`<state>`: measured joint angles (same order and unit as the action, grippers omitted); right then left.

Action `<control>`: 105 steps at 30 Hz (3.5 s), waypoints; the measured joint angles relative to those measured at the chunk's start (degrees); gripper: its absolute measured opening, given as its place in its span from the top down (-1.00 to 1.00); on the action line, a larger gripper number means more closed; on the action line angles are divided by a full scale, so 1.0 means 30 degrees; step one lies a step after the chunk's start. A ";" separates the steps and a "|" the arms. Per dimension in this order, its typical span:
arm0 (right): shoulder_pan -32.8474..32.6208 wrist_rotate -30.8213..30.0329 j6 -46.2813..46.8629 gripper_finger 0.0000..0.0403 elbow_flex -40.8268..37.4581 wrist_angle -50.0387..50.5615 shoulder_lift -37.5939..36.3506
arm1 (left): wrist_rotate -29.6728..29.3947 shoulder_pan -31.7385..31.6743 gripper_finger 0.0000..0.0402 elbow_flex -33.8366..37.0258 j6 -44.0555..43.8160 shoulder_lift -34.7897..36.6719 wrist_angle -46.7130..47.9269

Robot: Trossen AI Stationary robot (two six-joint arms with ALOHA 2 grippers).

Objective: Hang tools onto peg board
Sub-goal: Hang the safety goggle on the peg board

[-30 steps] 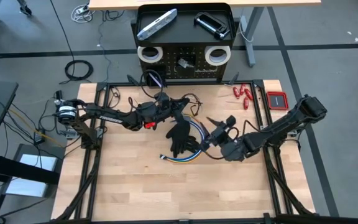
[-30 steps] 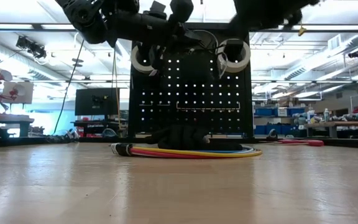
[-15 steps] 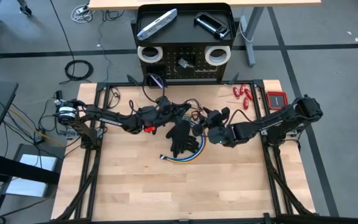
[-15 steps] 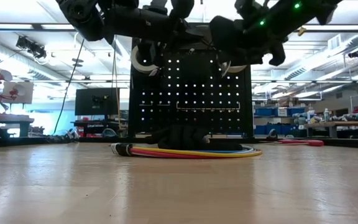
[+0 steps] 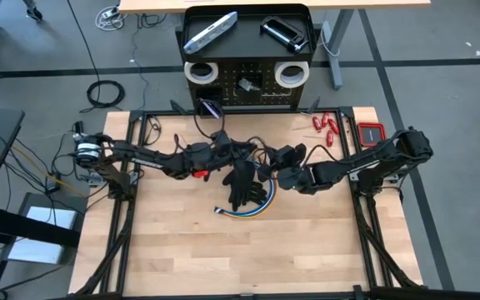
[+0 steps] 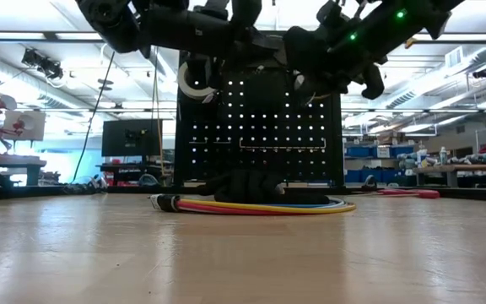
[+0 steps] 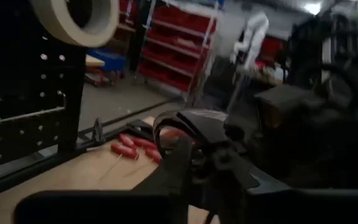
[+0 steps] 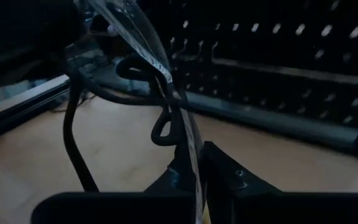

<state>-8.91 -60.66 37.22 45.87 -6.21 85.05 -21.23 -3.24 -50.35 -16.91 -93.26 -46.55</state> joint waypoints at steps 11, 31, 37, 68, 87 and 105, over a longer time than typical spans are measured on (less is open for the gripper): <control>0.0166 0.0487 0.8628 0.90 0.0022 0.7498 -0.0700 | 0.1064 -0.0100 0.28 0.0007 0.2220 0.4568 0.9467; 1.0571 0.2501 0.9521 0.89 0.0000 0.6042 0.2561 | -0.0187 0.1003 0.27 0.4714 0.2551 0.7515 1.0360; 1.1865 0.3402 0.8905 0.90 0.0000 0.4077 0.3863 | -0.0198 0.1000 0.27 0.4692 0.3426 0.7537 1.1496; 1.2414 0.2620 1.0608 0.90 0.0000 0.4126 0.4394 | -0.0556 0.0960 0.27 0.4685 0.4982 0.7526 1.3562; 1.5179 0.6571 0.7036 0.82 0.0007 0.2512 0.4401 | -0.0562 0.0960 0.27 0.4685 0.4872 0.7523 1.3661; 1.5358 0.7722 0.5114 0.20 0.0044 0.6716 0.4070 | -0.1754 0.0952 0.27 0.4663 0.3349 1.2162 1.8721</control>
<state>37.17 -37.50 52.56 46.00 13.93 97.26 -26.49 -0.38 -36.36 -6.86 -56.78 9.62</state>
